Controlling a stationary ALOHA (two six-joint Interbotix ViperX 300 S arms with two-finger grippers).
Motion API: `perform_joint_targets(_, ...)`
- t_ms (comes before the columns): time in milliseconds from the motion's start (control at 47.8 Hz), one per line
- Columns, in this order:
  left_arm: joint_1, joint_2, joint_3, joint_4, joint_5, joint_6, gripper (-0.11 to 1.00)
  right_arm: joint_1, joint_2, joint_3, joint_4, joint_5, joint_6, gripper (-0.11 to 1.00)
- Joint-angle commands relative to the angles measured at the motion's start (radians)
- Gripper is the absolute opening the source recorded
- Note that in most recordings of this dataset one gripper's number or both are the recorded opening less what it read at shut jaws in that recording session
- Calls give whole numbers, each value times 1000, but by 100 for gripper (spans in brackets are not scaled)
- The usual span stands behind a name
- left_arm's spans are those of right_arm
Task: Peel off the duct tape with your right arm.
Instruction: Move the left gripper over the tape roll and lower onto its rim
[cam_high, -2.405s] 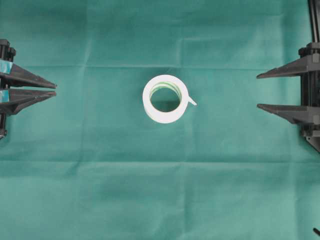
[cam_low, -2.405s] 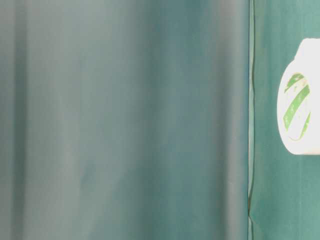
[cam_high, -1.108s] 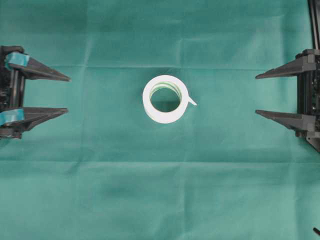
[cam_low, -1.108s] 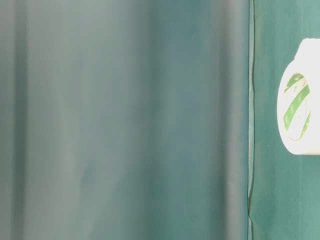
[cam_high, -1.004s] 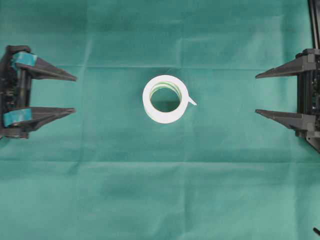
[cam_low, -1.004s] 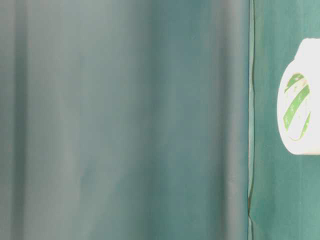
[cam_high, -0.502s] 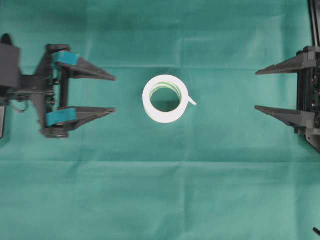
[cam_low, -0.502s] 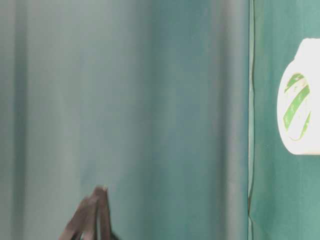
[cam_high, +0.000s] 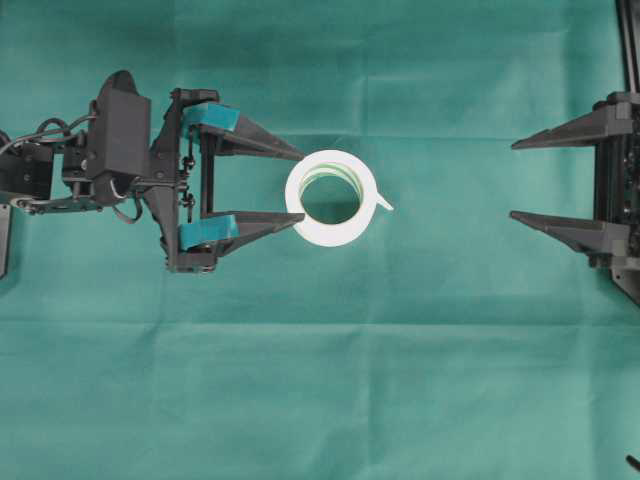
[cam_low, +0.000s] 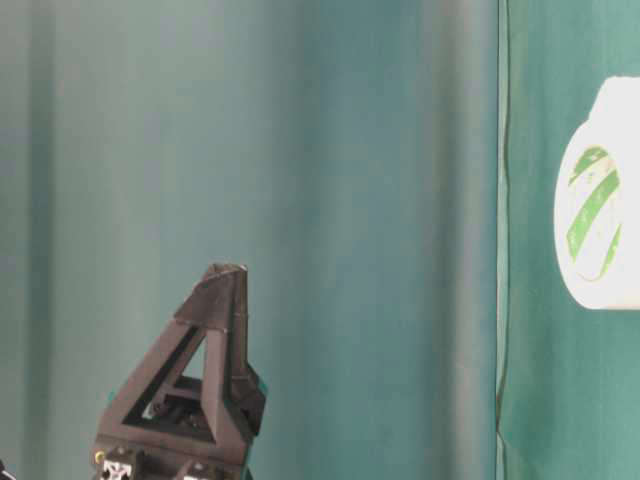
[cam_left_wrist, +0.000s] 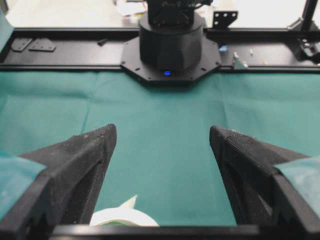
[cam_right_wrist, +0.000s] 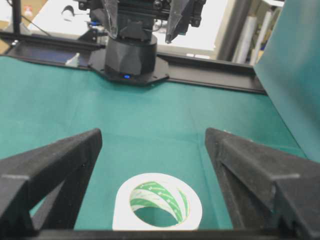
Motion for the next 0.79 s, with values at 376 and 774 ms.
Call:
perform_joint_targets(376,2,49,-179,-5,405,3,85,-3,5,-12,0,-9,5,77)
perform_joint_targets(774,2,132,-314,-3,738,35,85,-3,6,-12,0,-8,6,77)
